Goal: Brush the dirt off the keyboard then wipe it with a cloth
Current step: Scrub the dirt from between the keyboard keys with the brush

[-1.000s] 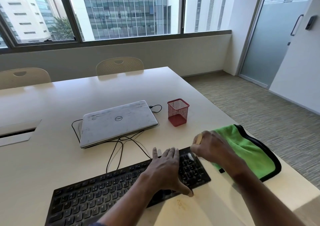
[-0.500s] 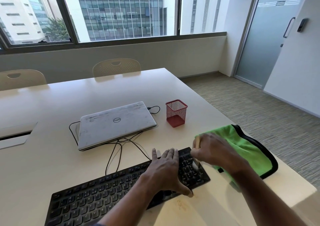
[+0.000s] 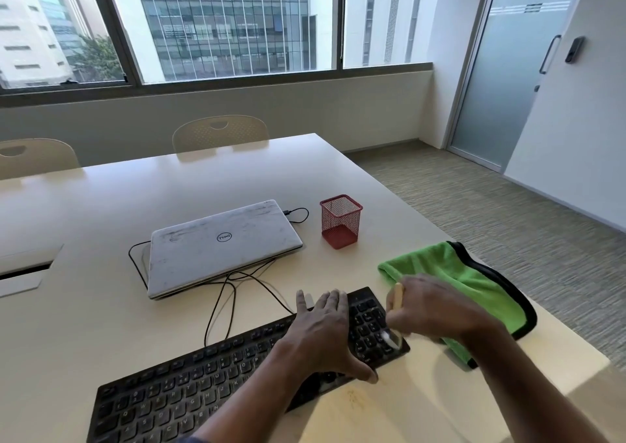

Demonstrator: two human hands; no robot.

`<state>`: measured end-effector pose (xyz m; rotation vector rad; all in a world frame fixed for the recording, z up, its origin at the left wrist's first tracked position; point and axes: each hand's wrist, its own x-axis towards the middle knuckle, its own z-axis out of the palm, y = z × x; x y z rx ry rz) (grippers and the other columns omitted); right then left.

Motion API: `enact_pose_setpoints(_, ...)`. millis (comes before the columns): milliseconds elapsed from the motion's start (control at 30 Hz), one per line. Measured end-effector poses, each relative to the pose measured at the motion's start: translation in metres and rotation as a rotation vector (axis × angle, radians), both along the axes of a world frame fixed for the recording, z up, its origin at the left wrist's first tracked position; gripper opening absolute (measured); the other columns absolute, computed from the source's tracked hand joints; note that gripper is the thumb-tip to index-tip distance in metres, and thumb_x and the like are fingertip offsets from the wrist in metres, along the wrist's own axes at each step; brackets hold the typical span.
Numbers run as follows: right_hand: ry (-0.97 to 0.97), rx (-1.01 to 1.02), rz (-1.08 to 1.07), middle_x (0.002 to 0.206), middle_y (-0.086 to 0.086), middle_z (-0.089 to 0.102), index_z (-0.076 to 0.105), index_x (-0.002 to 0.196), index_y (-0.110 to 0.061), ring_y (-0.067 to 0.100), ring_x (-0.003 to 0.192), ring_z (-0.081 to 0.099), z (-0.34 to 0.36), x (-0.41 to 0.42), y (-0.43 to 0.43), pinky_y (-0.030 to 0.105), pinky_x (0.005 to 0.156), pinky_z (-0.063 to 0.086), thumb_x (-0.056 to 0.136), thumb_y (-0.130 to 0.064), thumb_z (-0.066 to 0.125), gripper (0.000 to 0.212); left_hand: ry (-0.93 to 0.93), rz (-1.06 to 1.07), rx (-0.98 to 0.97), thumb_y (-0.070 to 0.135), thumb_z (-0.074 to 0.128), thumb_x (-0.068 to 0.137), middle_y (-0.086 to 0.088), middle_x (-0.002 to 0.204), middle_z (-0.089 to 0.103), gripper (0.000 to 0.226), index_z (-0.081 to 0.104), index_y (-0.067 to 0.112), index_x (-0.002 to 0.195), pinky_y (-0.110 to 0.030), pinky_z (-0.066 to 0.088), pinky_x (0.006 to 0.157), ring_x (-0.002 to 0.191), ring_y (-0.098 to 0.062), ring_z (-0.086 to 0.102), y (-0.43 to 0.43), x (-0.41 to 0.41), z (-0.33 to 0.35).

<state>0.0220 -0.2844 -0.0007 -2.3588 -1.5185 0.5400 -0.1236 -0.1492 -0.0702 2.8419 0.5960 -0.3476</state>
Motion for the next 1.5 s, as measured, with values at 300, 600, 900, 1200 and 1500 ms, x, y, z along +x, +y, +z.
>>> enact_pose_setpoints(300, -0.088, 0.252, -0.119, 0.067, -0.012, 0.070, 0.076, 0.077, -0.031, 0.004, 0.062, 0.063, 0.002, -0.006, 0.019, 0.017, 0.054, 0.043, 0.081, -0.036, 0.069, 0.009, -0.005, 0.002, -0.001, 0.084, 0.070, 0.066, -0.014, 0.170, -0.001, 0.146, -0.008, 0.002, 0.160, -0.066, -0.011, 0.120, 0.157, -0.027, -0.001, 0.000, 0.000, -0.001)
enact_pose_setpoints(600, -0.045, 0.211, -0.096, 0.070, -0.014, 0.072, 0.078, 0.079, -0.029, 0.001, 0.063, 0.064, 0.001, -0.004, 0.018, 0.020, 0.055, 0.047, 0.083, -0.034, 0.074, 0.008, -0.008, 0.003, 0.002, 0.083, 0.070, 0.067, -0.015, 0.170, -0.001, 0.146, -0.008, 0.002, 0.159, -0.067, -0.013, 0.119, 0.157, -0.028, -0.001, -0.001, -0.001, -0.001)
enact_pose_setpoints(900, -0.047, 0.179, -0.165, 0.060, -0.013, 0.067, 0.075, 0.069, -0.031, -0.002, 0.055, 0.059, -0.003, -0.001, 0.017, 0.015, 0.051, 0.042, 0.077, -0.033, 0.071, 0.009, -0.004, 0.002, 0.003, 0.082, 0.070, 0.068, -0.015, 0.170, -0.002, 0.145, -0.008, 0.001, 0.159, -0.067, -0.013, 0.119, 0.157, -0.028, -0.001, -0.001, 0.000, 0.000)
enact_pose_setpoints(1200, -0.062, 0.130, -0.048, 0.058, -0.013, 0.066, 0.075, 0.069, -0.025, 0.000, 0.049, 0.056, 0.002, -0.007, 0.008, 0.014, 0.047, 0.038, 0.074, -0.032, 0.071, 0.009, -0.001, 0.004, 0.005, 0.082, 0.070, 0.068, -0.015, 0.170, -0.004, 0.145, -0.009, 0.002, 0.159, -0.066, -0.012, 0.120, 0.157, -0.027, -0.004, -0.001, 0.000, 0.000)
enact_pose_setpoints(1500, -0.102, 0.117, -0.063, 0.064, -0.015, 0.068, 0.074, 0.072, -0.030, 0.001, 0.058, 0.060, 0.005, -0.008, -0.003, 0.019, 0.058, 0.042, 0.077, -0.036, 0.071, 0.009, 0.000, 0.001, 0.013, 0.083, 0.069, 0.068, -0.015, 0.170, -0.003, 0.144, -0.009, 0.002, 0.159, -0.065, -0.014, 0.119, 0.157, -0.026, -0.003, -0.001, 0.000, -0.001)
